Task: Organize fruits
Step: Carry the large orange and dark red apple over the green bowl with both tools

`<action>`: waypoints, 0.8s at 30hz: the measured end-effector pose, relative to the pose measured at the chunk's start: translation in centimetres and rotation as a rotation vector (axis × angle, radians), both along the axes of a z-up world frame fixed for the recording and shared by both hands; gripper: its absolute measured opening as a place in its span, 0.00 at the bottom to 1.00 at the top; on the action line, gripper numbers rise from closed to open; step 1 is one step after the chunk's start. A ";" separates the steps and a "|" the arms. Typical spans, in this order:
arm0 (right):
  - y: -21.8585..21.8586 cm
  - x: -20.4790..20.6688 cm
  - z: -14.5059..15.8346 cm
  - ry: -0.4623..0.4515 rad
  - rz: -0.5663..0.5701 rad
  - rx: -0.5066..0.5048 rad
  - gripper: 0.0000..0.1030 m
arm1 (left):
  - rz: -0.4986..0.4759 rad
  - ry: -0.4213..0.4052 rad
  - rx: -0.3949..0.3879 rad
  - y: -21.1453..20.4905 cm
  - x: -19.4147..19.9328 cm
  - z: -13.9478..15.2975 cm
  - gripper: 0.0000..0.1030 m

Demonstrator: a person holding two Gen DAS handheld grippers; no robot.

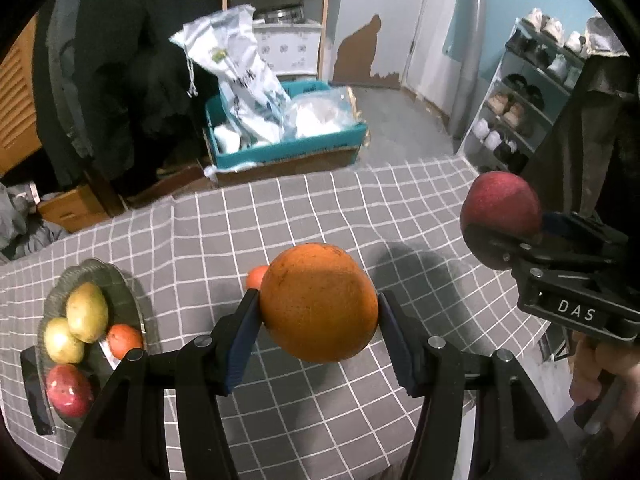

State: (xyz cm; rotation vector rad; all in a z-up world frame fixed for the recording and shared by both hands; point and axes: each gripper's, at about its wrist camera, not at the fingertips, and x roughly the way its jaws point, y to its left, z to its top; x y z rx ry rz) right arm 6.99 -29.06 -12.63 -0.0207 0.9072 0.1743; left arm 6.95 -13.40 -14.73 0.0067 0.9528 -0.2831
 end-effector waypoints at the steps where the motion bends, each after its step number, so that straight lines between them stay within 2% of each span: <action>1: 0.2 -0.2 0.5 -0.011 0.005 0.002 0.73 | 0.001 -0.011 -0.002 0.2 -0.2 0.4 0.58; 10: 1.3 -1.3 3.8 -0.092 0.032 0.024 0.73 | 0.026 -0.099 -0.008 2.1 -1.5 3.6 0.58; 24: 3.6 -2.5 8.0 -0.194 0.078 0.053 0.73 | 0.080 -0.185 -0.028 5.6 -2.8 6.8 0.58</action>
